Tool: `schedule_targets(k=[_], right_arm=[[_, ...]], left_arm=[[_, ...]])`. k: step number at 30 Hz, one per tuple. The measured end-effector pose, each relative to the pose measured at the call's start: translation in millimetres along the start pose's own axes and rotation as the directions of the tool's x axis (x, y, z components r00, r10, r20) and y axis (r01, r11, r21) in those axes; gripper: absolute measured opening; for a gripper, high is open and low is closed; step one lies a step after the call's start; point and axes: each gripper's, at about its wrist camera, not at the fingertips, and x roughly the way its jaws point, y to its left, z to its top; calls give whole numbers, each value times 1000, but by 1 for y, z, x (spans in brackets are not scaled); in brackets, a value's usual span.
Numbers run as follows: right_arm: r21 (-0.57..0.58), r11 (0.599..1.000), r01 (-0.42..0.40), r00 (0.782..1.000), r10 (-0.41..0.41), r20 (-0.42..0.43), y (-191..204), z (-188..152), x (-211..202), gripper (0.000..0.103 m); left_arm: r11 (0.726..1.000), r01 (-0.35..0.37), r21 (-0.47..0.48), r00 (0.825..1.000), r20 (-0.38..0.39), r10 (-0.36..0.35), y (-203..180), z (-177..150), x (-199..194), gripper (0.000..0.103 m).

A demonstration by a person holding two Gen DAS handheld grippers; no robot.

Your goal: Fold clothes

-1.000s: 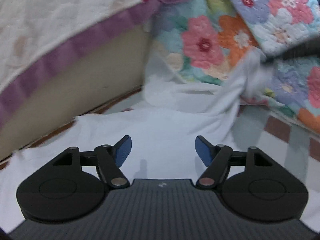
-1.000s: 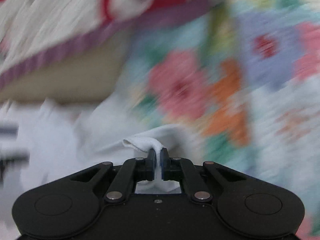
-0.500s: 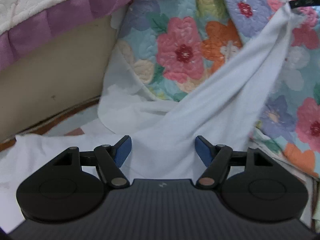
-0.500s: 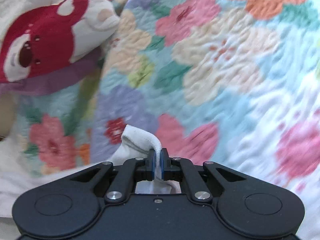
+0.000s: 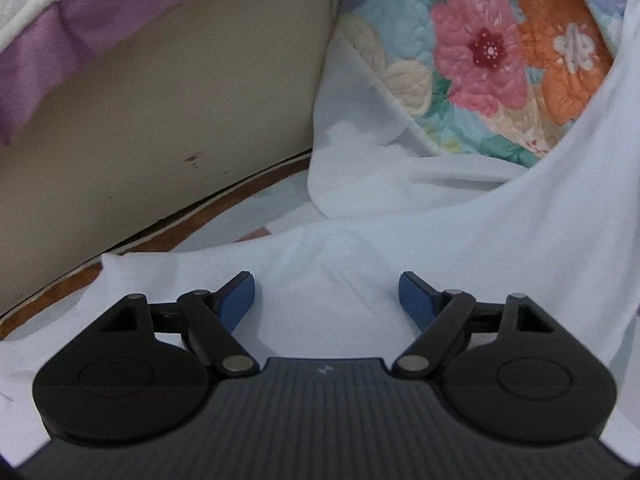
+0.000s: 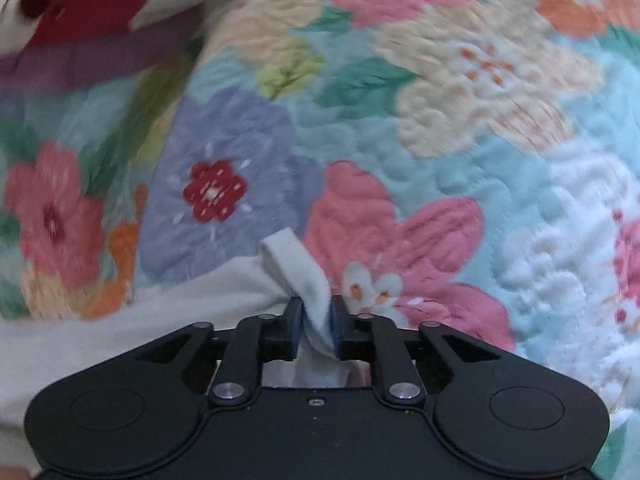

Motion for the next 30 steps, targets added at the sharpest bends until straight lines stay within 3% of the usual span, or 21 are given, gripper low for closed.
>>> schedule_targets(k=[2, 4, 6, 8, 10, 15, 18, 20, 24, 28, 30], right_arm=[[0, 999, -33, 999, 33, -11, 3, 4, -2, 49], [54, 996, -75, 997, 76, -16, 1, 8, -6, 56], [187, 974, -125, 992, 130, -10, -9, 13, -10, 56], [340, 924, -176, 982, 187, 0, -20, 17, -13, 57], [422, 879, -224, 970, 242, 10, -22, 20, -11, 57], [364, 877, -312, 948, 313, 59, 5, 28, -20, 57], [258, 878, -403, 915, 392, 93, 35, 33, -28, 59], [166, 843, -512, 859, 504, 90, 64, 35, -32, 60], [76, 711, -699, 715, 696, 66, 124, 39, -31, 60], [137, 591, -795, 602, 798, 46, 180, 47, -11, 58], [160, 535, -830, 547, 836, 47, 205, 54, -5, 49]], left_arm=[[1000, 13, -13, 1000, -12, -13, 6, 2, -2, 79], [998, 16, -53, 1000, -26, -17, 15, 5, -1, 79], [995, -4, -99, 999, -48, 0, 26, 9, 2, 79], [992, -11, -129, 999, -48, 4, 36, 12, 0, 79], [991, -19, -135, 999, -35, 15, 45, 13, -5, 79], [989, -95, -117, 995, -29, 92, 70, 13, -13, 80], [980, -91, -177, 996, -40, 85, 94, 10, -18, 80], [972, -90, -216, 995, -57, 80, 110, 4, -27, 79], [965, -63, -254, 997, -65, 48, 130, -20, -64, 77], [970, -90, -224, 995, -56, 79, 154, -47, -97, 76], [964, -121, -235, 992, -62, 110, 172, -59, -109, 76]])
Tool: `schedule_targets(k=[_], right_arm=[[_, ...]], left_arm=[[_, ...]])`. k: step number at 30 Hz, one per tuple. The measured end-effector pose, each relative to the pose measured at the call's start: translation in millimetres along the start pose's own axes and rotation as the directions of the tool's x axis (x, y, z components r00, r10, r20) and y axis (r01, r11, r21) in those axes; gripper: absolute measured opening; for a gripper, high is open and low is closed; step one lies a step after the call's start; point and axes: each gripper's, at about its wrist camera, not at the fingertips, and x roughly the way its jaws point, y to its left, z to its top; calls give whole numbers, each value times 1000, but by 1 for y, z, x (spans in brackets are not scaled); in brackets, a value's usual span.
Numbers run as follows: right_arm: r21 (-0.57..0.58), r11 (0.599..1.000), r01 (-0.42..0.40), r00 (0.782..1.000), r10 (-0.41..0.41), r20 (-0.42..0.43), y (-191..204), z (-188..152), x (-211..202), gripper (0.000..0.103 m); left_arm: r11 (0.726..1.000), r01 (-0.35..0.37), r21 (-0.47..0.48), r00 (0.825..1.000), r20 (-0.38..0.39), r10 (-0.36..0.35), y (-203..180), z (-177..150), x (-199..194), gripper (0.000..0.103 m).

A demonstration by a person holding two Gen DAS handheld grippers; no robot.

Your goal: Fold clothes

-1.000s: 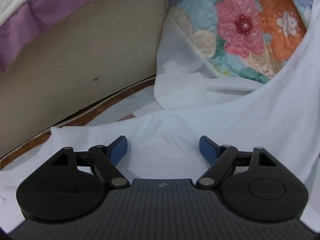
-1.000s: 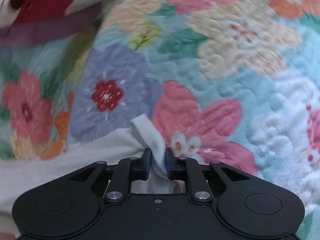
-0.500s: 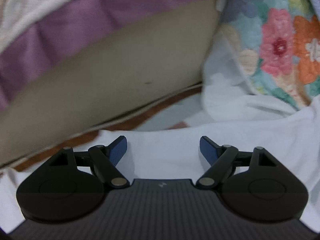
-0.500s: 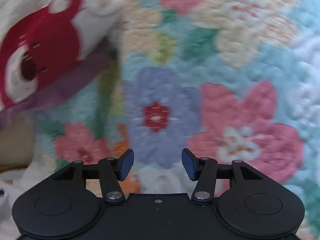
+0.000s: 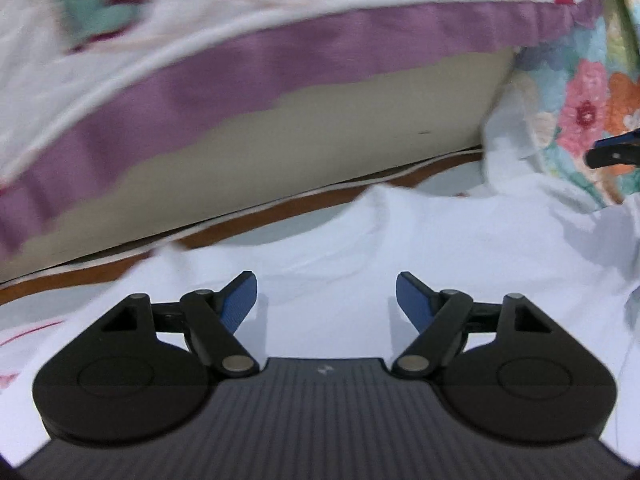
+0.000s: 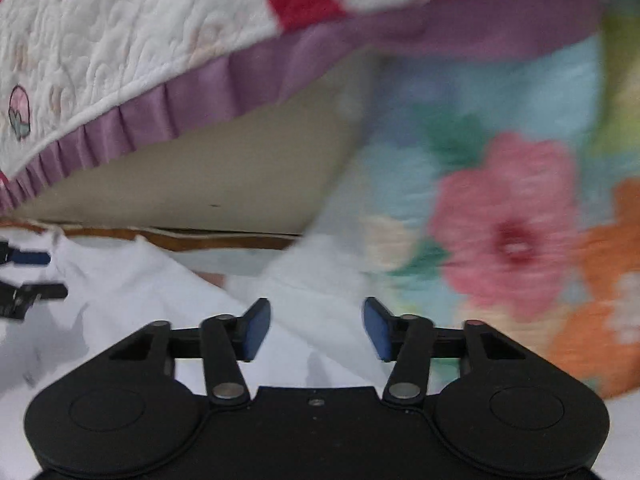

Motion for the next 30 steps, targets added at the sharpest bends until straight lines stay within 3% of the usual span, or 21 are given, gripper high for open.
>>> schedule_targets(k=[3, 6, 9, 10, 15, 19, 21, 22, 26, 30], right_arm=[[-17, 996, -90, 996, 90, -16, 22, 7, 30, 23], [-109, 983, -149, 988, 145, -47, 53, 14, 52, 23], [-179, 966, -188, 980, 174, -91, 78, 25, 83, 35], [-195, 962, -190, 979, 172, -106, 88, 28, 94, 43], [-110, 952, -285, 954, 271, -125, 111, 39, 123, 57], [-93, 972, -216, 971, 205, -122, 126, 42, 142, 64], [-103, 979, -178, 978, 165, -128, 132, 39, 151, 57], [-122, 975, -184, 980, 172, -104, 137, 37, 149, 13], [-194, 974, -120, 991, 129, 34, 149, 38, 133, 10], [-195, 977, -84, 996, 90, 22, 157, 39, 149, 9]], left_arm=[[999, -42, -25, 999, 7, 43, 31, -11, -16, 76], [994, -99, -42, 995, 17, 100, 59, -23, -33, 76], [987, -145, -73, 989, 23, 147, 88, -36, -49, 77], [983, -161, -90, 986, 21, 163, 98, -42, -52, 77], [960, -218, -176, 975, 4, 222, 137, -61, -57, 77], [939, -219, -265, 974, -4, 226, 166, -66, -59, 77], [929, -214, -301, 975, -2, 224, 177, -69, -61, 77], [924, -214, -316, 974, -2, 225, 182, -72, -62, 77], [912, -221, -345, 973, -10, 232, 193, -81, -62, 77], [901, -266, -342, 961, -19, 277, 197, -87, -56, 77]])
